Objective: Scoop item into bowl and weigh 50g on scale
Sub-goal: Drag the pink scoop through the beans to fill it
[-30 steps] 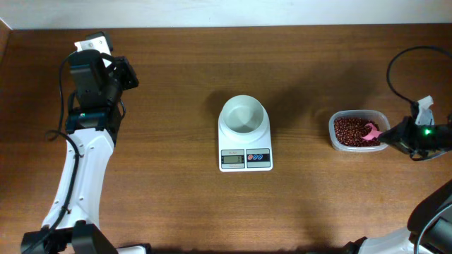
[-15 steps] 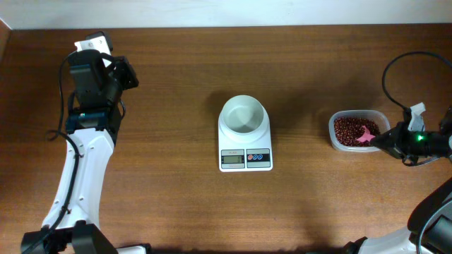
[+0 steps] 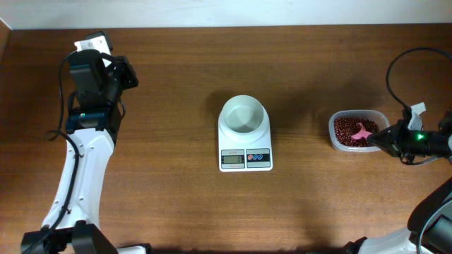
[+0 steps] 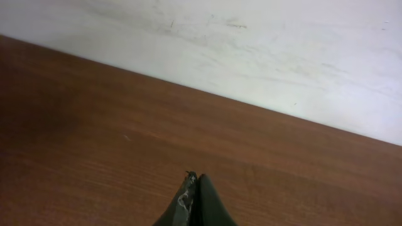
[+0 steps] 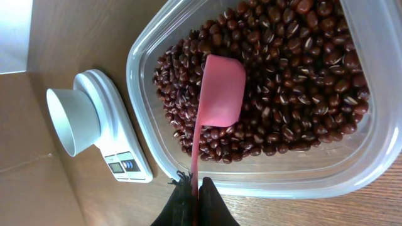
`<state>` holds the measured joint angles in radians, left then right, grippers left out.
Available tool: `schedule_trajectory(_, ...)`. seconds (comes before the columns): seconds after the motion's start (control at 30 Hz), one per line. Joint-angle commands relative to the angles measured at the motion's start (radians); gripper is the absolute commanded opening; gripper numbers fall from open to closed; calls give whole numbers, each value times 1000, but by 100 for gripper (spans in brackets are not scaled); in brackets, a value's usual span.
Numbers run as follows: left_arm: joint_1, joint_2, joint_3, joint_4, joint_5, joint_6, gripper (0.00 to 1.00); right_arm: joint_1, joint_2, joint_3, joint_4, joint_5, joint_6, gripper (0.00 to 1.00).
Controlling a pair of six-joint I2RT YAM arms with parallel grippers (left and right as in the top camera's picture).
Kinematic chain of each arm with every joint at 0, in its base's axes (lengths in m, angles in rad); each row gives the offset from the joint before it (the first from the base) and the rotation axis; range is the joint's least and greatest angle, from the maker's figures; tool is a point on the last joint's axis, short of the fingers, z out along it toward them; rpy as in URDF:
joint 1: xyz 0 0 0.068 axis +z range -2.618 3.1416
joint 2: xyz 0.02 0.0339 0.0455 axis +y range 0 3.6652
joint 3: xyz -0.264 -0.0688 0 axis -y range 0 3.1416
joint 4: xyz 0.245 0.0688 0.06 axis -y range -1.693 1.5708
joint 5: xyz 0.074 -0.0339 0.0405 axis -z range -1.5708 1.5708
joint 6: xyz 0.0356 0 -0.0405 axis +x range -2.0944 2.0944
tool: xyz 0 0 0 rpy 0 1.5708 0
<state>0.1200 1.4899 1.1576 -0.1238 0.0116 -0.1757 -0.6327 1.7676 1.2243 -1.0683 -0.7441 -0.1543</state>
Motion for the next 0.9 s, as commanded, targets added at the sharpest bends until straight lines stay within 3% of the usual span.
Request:
schedule_trajectory(0.0, 1, 3, 10, 6, 11, 6, 3, -3, 6, -14, -6, -35, 5, 4)
schedule_trajectory(0.3, 1, 3, 10, 6, 11, 6, 3, -44, 6, -13, -40, -35, -41, 4)
schedule_trajectory(0.5, 1, 3, 10, 6, 11, 6, 3, -116, 6, -13, -74, -154, -124, 4)
schedule_trajectory(0.87, 1, 3, 10, 6, 11, 6, 3, -146, 6, -13, -93, -169, -131, 4)
